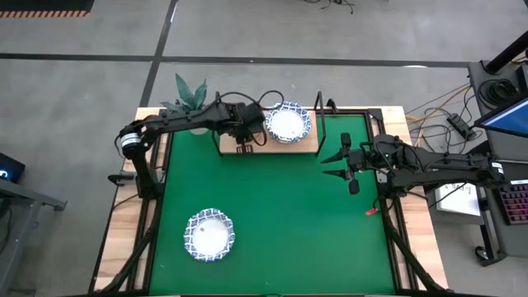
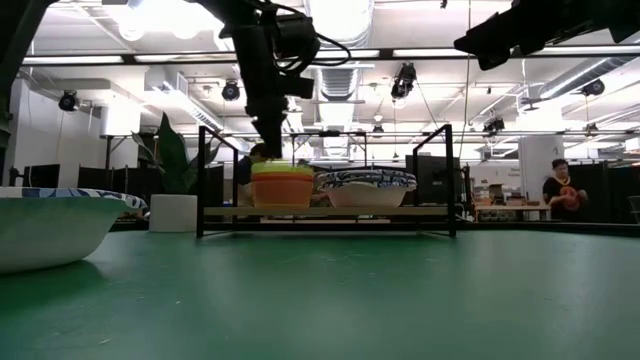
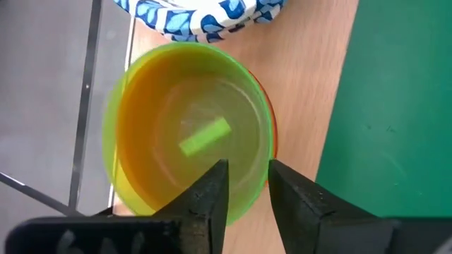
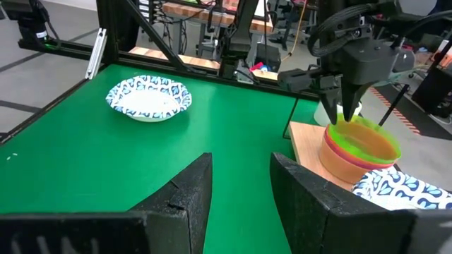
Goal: Place and stack bowls onto a shelf
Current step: Stack the transparent green bowl on top of the transparent orange bowl on the shelf, then stack the blue patterned bowl on top of the other blue patterned bowl on the shelf
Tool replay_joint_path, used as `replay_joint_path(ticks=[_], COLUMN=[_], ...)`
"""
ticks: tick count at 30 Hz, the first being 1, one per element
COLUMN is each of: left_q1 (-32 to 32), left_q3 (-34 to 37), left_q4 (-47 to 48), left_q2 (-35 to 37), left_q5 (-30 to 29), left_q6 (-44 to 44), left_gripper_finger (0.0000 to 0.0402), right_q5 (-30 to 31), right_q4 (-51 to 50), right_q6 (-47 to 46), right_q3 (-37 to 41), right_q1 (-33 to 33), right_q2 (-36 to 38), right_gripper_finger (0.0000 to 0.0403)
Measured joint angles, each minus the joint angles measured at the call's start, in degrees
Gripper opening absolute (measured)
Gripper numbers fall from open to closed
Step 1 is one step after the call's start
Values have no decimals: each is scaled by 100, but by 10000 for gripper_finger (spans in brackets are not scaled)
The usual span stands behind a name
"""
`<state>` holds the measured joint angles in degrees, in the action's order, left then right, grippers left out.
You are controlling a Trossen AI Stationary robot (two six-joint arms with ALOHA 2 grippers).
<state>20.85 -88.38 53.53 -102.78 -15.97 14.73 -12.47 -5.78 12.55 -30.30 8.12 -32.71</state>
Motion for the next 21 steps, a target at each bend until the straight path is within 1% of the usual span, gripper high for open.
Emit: replay_joint_path(ticks=[6, 11, 17, 21], left_q1=[-46, -275, -887, -1442], left_q3=[2, 2, 2, 2], left_q4=[60, 94, 415, 801], left_q2=[16, 103, 218, 249], left_q5=[90, 859, 1645, 1718], left_q6=[-311, -685, -1343, -1618], left_gripper_finger=[87, 87, 87, 87], right_q5=[0, 0, 2, 3], right_q4=[-2, -54, -122, -122], right_q6=[1, 5, 7, 9], right_q3=[0, -2, -2, -2], right_q1=[0, 0, 2, 2], right_q2=[0, 0, 0, 0], right_gripper_finger=[132, 132, 132, 132])
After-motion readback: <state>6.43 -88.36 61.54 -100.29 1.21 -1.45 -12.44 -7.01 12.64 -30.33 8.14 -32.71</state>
